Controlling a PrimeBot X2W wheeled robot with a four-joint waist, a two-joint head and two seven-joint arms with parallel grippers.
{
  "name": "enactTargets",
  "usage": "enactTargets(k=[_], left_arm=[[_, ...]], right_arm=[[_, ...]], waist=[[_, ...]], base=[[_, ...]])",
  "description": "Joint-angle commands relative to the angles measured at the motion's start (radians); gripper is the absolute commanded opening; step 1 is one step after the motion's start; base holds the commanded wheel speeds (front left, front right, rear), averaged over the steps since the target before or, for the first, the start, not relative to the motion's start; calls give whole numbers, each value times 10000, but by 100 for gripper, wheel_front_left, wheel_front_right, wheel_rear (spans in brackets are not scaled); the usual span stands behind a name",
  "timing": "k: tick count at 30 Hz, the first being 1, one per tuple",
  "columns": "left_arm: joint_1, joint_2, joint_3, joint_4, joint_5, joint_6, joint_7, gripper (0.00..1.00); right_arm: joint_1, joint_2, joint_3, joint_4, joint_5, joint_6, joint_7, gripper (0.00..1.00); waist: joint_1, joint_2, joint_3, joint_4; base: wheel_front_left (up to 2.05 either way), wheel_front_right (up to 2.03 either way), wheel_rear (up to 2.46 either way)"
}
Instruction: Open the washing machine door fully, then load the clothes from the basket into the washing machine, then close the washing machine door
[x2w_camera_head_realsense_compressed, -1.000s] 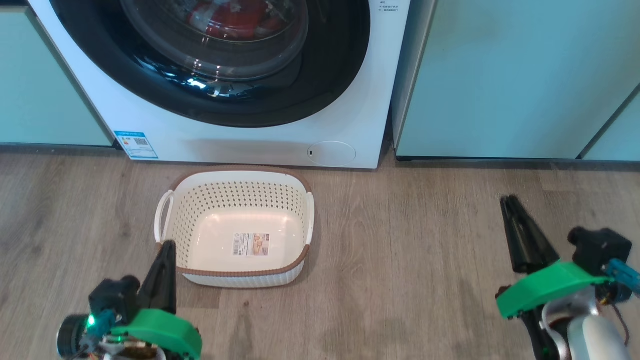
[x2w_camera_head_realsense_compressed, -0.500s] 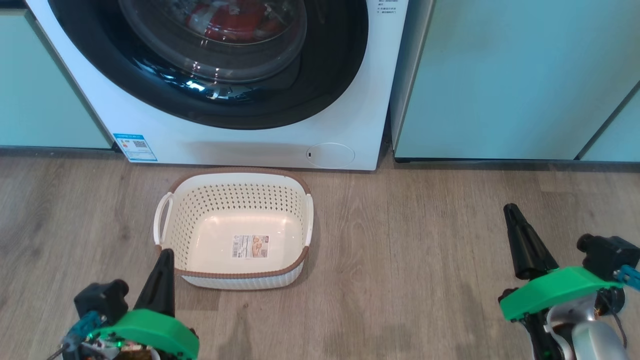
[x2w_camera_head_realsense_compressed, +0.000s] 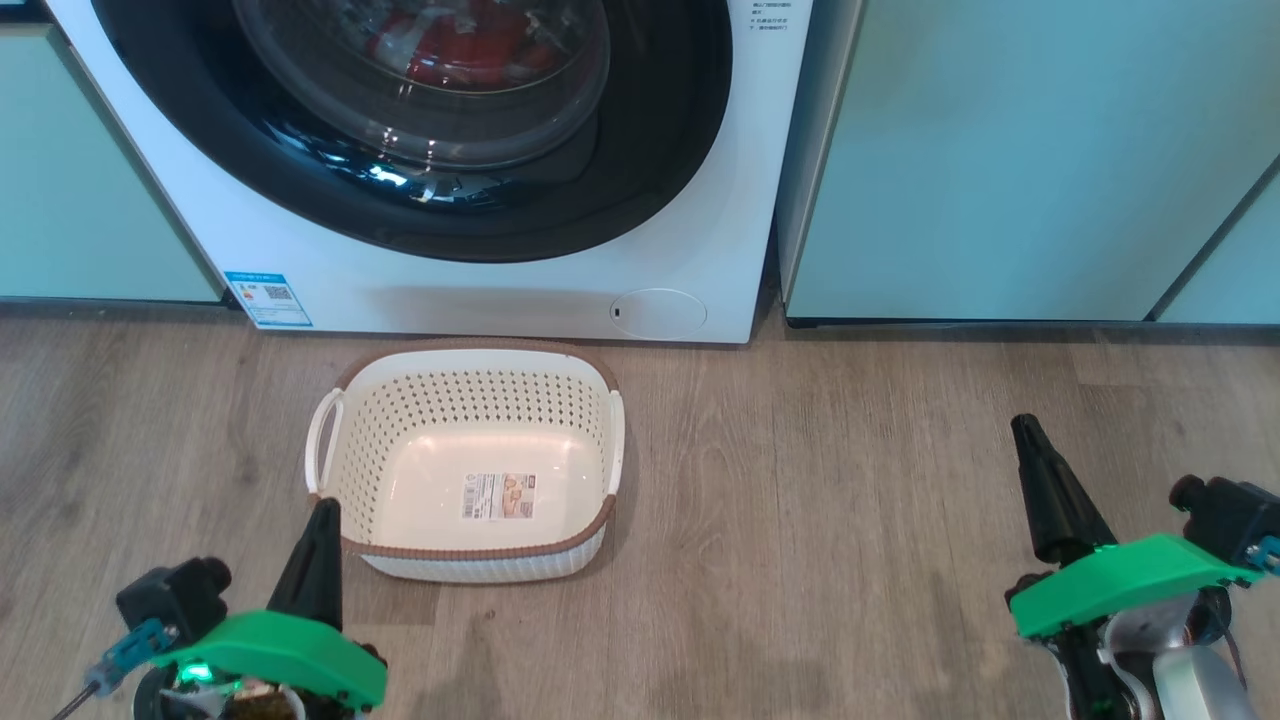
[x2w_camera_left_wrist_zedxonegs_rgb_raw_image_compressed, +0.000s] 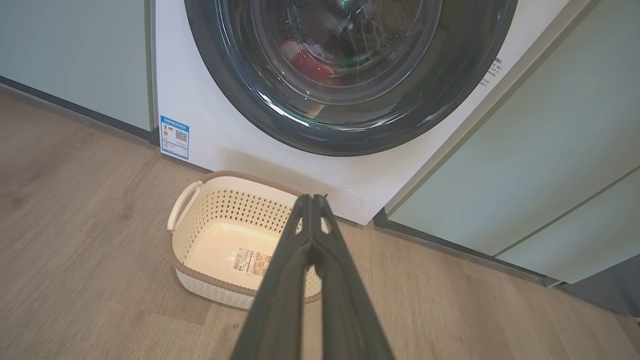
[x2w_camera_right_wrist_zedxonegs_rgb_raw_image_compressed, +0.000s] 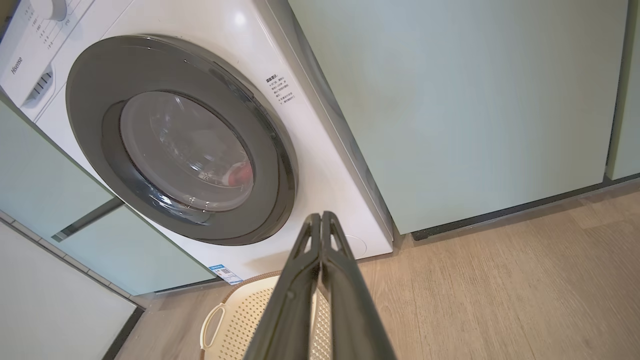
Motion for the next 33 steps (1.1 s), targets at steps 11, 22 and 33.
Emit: enactTargets(k=[11, 22, 33], left_arm=[[-659, -28, 372, -130, -1306, -211, 277, 0], [-804, -103, 556, 30, -2517, -347, 538, 0], [-949, -179, 741, 192, -3731, -483, 800, 0]], right_arm=[[-603, -99, -32, -109, 1330, -1, 147, 0], [-683, -121, -53, 81, 2540, -2, 273, 0], [-764, -142, -77, 273, 3751, -2, 400, 0]], waist=[[0, 0, -36, -34], [0, 0, -72, -69], [0, 0, -109, -104]], base=[[0, 0, 0], [0, 0, 0], [0, 0, 0]])
